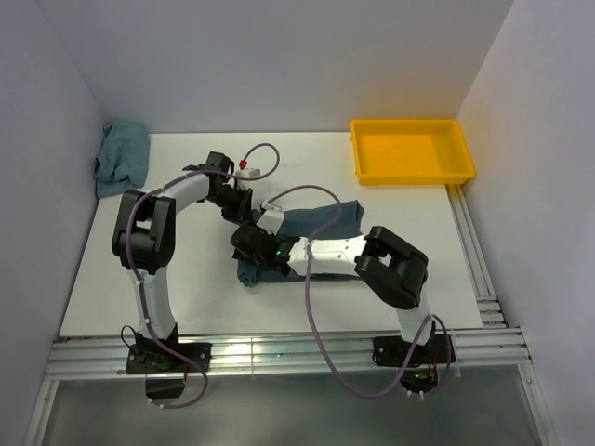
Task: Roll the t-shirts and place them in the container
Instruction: Roll the tshirt
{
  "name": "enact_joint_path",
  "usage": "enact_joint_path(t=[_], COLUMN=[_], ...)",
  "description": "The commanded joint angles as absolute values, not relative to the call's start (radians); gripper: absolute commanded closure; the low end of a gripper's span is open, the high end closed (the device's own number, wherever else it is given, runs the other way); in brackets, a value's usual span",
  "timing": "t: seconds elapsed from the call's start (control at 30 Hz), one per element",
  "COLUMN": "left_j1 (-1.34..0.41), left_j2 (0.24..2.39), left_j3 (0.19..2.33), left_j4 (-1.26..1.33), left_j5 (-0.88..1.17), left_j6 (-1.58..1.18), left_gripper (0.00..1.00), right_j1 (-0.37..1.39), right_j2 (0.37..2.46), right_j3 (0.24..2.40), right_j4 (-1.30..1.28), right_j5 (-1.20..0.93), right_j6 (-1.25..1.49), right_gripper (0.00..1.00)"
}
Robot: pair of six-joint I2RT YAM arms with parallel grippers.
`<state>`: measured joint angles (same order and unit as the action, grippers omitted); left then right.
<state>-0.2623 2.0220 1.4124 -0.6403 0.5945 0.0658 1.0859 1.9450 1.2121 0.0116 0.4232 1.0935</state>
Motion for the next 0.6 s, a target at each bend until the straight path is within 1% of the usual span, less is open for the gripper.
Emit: enact_joint_path(t=[0.0,0.07,0.1,0.2,0.57], left_j1=[-0.291,-0.302,-0.304,-0.311,-0.331], left_j2=[1.985,1.994,1.999,2.013,2.04], left_j3=[1.466,1.479,1.492,1.515,1.546], left_j4=[-0.666,-0.679,-0.69,-0.71,-0.745], left_j5=[0.502,0.483,0.47,0.465,0.428], left_j6=[0.057,0.054,0.054,0.052,0.052], left_gripper=[1.0,1.0,1.0,1.0,1.0], right_j1=[1.127,1.146,1.15,1.16,1.16], right_j2=[1.931,1.969,1.985,2.029,2.134], right_j3=[1.372,1.44,1.507,1.592,1.709], right_j4=[-0.372,-0.458,-0.536,-0.615,-0.607], right_j5=[0.63,0.698,0.719,0.77,0.798], right_j6=[1.029,1.026,1.025,1.006,0.91], right_gripper=[0.42,0.42,0.42,0.42,0.42])
